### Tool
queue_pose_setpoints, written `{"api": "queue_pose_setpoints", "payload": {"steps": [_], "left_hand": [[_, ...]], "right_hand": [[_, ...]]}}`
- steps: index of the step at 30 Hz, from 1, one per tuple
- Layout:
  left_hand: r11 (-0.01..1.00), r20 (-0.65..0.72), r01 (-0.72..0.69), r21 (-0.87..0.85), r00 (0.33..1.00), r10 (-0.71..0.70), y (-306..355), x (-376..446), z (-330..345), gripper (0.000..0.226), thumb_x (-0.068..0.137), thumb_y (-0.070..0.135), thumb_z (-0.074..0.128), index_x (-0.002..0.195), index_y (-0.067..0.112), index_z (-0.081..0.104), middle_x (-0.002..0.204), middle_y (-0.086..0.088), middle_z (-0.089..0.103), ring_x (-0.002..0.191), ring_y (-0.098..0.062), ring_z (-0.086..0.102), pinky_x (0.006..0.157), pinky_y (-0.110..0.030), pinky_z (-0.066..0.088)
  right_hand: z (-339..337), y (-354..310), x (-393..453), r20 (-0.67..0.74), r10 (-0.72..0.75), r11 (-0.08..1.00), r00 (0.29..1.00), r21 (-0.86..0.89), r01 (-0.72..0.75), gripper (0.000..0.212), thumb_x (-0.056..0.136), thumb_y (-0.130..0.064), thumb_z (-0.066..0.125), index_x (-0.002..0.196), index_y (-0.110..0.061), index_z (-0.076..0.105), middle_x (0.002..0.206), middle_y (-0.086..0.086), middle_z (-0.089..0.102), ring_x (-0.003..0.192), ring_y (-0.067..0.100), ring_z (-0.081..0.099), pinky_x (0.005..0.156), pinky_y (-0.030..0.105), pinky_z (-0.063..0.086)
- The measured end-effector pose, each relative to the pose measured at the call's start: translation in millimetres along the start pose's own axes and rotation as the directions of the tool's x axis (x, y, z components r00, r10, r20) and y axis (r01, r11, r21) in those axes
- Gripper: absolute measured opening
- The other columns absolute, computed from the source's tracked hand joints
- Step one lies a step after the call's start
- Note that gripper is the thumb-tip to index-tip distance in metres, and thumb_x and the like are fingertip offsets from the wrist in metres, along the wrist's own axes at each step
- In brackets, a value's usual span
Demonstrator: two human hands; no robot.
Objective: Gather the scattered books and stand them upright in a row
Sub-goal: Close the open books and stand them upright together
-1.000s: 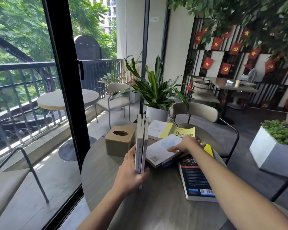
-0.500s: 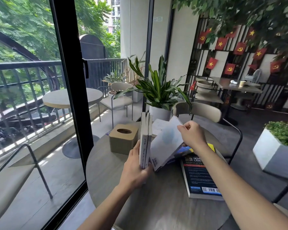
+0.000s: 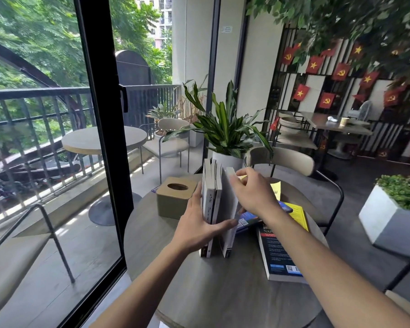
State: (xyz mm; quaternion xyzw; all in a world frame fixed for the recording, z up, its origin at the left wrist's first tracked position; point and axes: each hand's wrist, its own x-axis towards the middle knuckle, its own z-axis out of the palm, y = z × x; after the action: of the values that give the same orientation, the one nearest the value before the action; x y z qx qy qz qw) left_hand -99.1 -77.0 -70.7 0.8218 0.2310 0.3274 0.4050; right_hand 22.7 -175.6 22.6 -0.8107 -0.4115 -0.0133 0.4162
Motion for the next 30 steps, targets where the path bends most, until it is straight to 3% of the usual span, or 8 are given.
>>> {"api": "queue_pose_setpoints", "payload": {"steps": [2, 4, 7, 10, 13, 17, 22, 30], "left_hand": [[1.000, -0.003, -0.016, -0.005, 1.000, 0.016, 12.7, 2.7, -5.9, 0.121, 0.058, 0.087, 0.066, 0.154, 0.041, 0.010, 0.159, 0.010, 0.030, 0.139, -0.012, 0.039, 0.113, -0.042, 0.035], [0.999, -0.022, -0.038, -0.032, 0.999, 0.037, 27.0, 4.5, -13.7, 0.108, 0.066, 0.089, 0.050, 0.154, 0.043, 0.006, 0.162, 0.009, 0.022, 0.142, -0.014, 0.034, 0.112, -0.035, 0.028], [0.996, -0.037, -0.036, -0.084, 0.999, 0.033, 46.6, 11.8, -24.7, 0.110, 0.064, 0.095, 0.036, 0.155, 0.041, 0.006, 0.163, 0.003, 0.020, 0.142, -0.019, 0.034, 0.114, -0.042, 0.028], [1.000, -0.045, -0.003, -0.015, 0.999, 0.002, 59.5, 20.0, -31.5, 0.118, 0.062, 0.093, 0.036, 0.158, 0.031, 0.007, 0.164, 0.000, 0.019, 0.145, -0.018, 0.027, 0.114, -0.037, 0.024], [1.000, -0.083, 0.009, 0.018, 0.997, -0.007, 67.1, 20.2, -31.2, 0.128, 0.063, 0.088, 0.053, 0.158, 0.018, 0.006, 0.163, -0.004, 0.022, 0.145, -0.018, 0.028, 0.115, -0.035, 0.024], [0.997, -0.193, 0.015, 0.078, 0.981, 0.001, 62.4, 21.1, -22.3, 0.100, 0.065, 0.062, 0.080, 0.142, 0.015, 0.036, 0.133, -0.004, 0.060, 0.120, -0.022, 0.058, 0.096, -0.034, 0.047], [0.989, -0.107, 0.067, 0.132, 0.993, -0.053, 49.5, 20.5, -13.6, 0.061, 0.060, 0.048, 0.077, 0.113, 0.024, 0.058, 0.097, 0.006, 0.071, 0.089, -0.015, 0.066, 0.069, -0.028, 0.050], [0.973, -0.085, 0.103, 0.206, 0.993, -0.087, 42.9, 17.1, -10.6, 0.061, 0.062, 0.055, 0.065, 0.115, 0.025, 0.056, 0.096, 0.003, 0.070, 0.088, -0.022, 0.065, 0.072, -0.033, 0.051]], "right_hand": [[-1.6, -6.5, -6.4, 0.063, 0.009, 0.994, 0.998, 0.112, -0.016, 0.053, 0.095, -0.061, 0.032, 0.103, -0.017, 0.063, 0.092, 0.003, 0.066, 0.089, 0.025, 0.061, 0.078, 0.036, 0.046], [-1.5, -6.0, -9.6, 0.158, 0.042, 0.956, 0.987, 0.280, -0.085, 0.073, 0.091, -0.069, 0.019, 0.125, -0.020, 0.061, 0.123, 0.007, 0.064, 0.119, 0.023, 0.054, 0.099, 0.040, 0.040], [5.4, 11.4, -14.7, 0.332, 0.025, 0.814, 0.943, 0.541, -0.212, 0.068, 0.090, -0.070, 0.022, 0.133, -0.031, 0.057, 0.137, 0.000, 0.058, 0.130, 0.017, 0.048, 0.111, 0.044, 0.033], [15.9, 35.6, -28.4, 0.522, -0.110, 0.755, 0.846, 0.598, -0.271, 0.054, 0.090, -0.041, 0.036, 0.142, -0.029, 0.047, 0.141, -0.004, 0.055, 0.132, 0.017, 0.049, 0.110, 0.048, 0.038], [32.4, 41.7, -51.1, 0.606, -0.166, 0.894, 0.778, 0.426, -0.141, 0.074, 0.084, -0.015, 0.063, 0.148, -0.025, 0.028, 0.136, -0.015, 0.053, 0.125, -0.003, 0.050, 0.101, 0.020, 0.044], [72.6, 47.9, -72.2, 0.331, -0.138, 0.982, 0.934, 0.172, 0.084, 0.098, 0.064, -0.039, 0.083, 0.144, -0.026, 0.028, 0.133, -0.018, 0.047, 0.123, -0.008, 0.045, 0.104, 0.018, 0.038], [108.6, 51.3, -77.6, 0.006, -0.053, 0.994, 0.999, 0.099, 0.052, 0.061, 0.064, -0.037, 0.074, 0.117, -0.020, 0.051, 0.107, -0.004, 0.062, 0.104, 0.016, 0.062, 0.089, 0.030, 0.050], [103.3, 52.3, -83.5, 0.022, -0.113, 0.986, 0.993, 0.128, 0.109, 0.059, 0.068, -0.032, 0.072, 0.123, -0.023, 0.050, 0.109, -0.021, 0.053, 0.105, -0.003, 0.053, 0.091, 0.013, 0.043]]}}
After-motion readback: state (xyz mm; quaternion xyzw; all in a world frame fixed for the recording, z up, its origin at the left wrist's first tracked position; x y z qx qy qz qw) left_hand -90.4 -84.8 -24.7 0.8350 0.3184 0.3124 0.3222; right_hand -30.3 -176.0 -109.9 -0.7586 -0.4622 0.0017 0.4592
